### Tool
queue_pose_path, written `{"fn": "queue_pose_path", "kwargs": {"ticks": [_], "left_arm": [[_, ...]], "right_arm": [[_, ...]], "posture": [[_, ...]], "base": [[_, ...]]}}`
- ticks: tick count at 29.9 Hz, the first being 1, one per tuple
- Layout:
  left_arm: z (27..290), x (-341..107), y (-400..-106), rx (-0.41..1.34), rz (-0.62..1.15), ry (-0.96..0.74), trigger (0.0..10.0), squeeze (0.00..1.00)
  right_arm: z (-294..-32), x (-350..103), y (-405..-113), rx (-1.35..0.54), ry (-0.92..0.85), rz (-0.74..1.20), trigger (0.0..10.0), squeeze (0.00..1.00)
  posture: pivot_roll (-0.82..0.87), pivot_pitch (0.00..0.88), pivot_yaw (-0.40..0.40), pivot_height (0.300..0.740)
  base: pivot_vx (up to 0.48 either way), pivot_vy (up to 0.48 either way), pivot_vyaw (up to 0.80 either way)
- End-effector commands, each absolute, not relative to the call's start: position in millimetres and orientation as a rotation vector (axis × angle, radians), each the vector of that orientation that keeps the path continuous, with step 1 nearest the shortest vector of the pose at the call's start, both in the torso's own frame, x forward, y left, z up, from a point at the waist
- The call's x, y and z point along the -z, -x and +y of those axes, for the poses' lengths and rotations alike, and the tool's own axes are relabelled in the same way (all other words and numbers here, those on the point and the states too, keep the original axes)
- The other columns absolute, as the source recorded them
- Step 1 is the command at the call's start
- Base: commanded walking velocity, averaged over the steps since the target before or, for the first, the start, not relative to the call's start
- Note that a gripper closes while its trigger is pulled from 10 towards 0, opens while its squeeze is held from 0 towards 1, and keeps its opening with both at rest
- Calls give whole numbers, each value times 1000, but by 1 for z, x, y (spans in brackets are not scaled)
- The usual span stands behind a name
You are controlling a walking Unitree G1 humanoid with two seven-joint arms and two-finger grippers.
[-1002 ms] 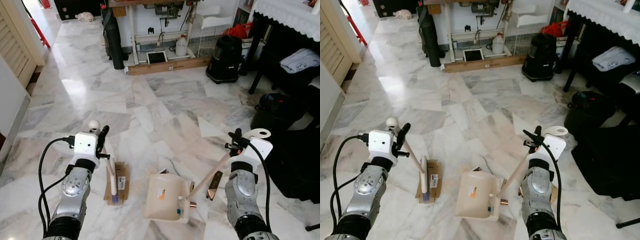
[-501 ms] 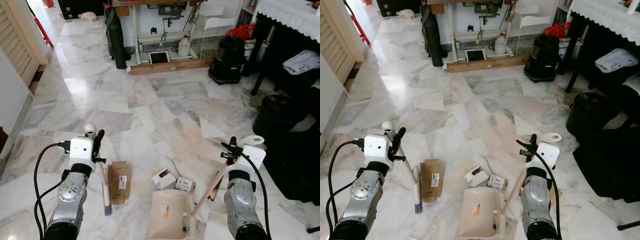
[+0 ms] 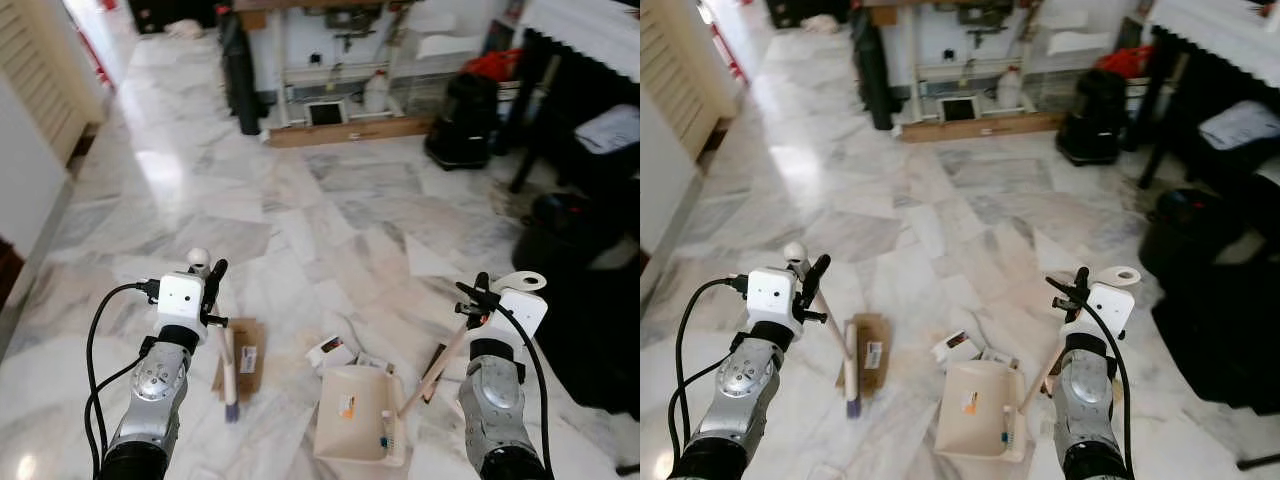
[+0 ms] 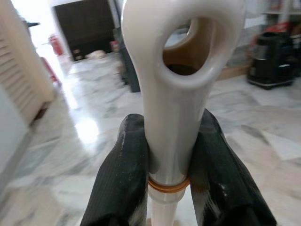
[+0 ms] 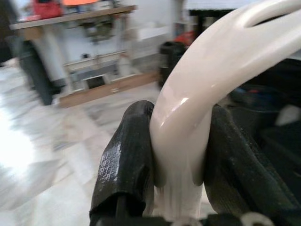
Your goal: Sweep floor
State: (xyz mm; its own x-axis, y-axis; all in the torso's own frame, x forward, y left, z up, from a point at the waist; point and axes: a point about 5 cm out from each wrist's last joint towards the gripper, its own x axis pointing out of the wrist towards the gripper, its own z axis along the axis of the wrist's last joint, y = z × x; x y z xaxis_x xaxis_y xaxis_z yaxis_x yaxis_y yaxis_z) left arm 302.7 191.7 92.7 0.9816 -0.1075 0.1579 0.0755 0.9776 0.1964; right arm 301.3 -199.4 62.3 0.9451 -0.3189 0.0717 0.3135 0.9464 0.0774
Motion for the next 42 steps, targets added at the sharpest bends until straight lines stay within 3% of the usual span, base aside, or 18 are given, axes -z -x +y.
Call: {"fn": "queue_pose_path", "kwargs": {"ticks": [1,20,42], "left_arm": [[189,-103,-302,116,-227,-212,10000,0],[171,-109,-313,114,-247,-206,10000,0],[175,-108,-314,71,-241,-196,10000,0]], "right_arm": [[-198,-76,-308,312,-85,-142,10000,0],[-196,-79,-311,296,-104,-140,10000,0],[-183,-85,-320,221,-81,-147,10000,0]], "posture": [[121,0,16,740],[103,0,25,740],[107,0,-3,740]], "base": [[0,0,800],[0,0,800],[0,0,800]]}}
